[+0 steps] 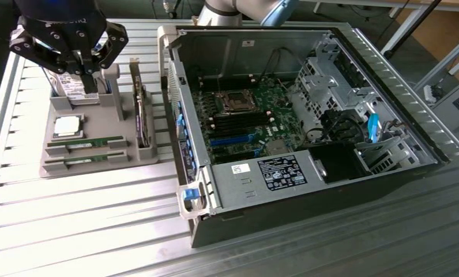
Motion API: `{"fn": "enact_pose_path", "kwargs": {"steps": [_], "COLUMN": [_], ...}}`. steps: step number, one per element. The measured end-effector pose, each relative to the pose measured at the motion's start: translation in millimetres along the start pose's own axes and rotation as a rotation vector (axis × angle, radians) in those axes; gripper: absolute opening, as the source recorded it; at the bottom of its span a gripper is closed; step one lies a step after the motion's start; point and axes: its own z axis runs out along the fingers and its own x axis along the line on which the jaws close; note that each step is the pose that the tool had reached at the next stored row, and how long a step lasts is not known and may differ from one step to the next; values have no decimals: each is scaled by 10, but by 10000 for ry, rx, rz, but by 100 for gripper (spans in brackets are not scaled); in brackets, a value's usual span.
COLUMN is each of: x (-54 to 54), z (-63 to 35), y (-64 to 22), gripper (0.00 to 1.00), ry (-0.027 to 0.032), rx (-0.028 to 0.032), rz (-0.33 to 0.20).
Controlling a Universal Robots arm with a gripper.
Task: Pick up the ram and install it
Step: 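Pick up the ram and move it above insertion slot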
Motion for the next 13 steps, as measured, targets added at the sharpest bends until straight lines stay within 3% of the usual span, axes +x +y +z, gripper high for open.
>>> {"fn": "enact_pose_path", "kwargs": {"steps": [13], "x": [0], "z": [0], "y": [0], "gripper": [10], "ry": [-1], "rx": [32], "rz": [-248]}}
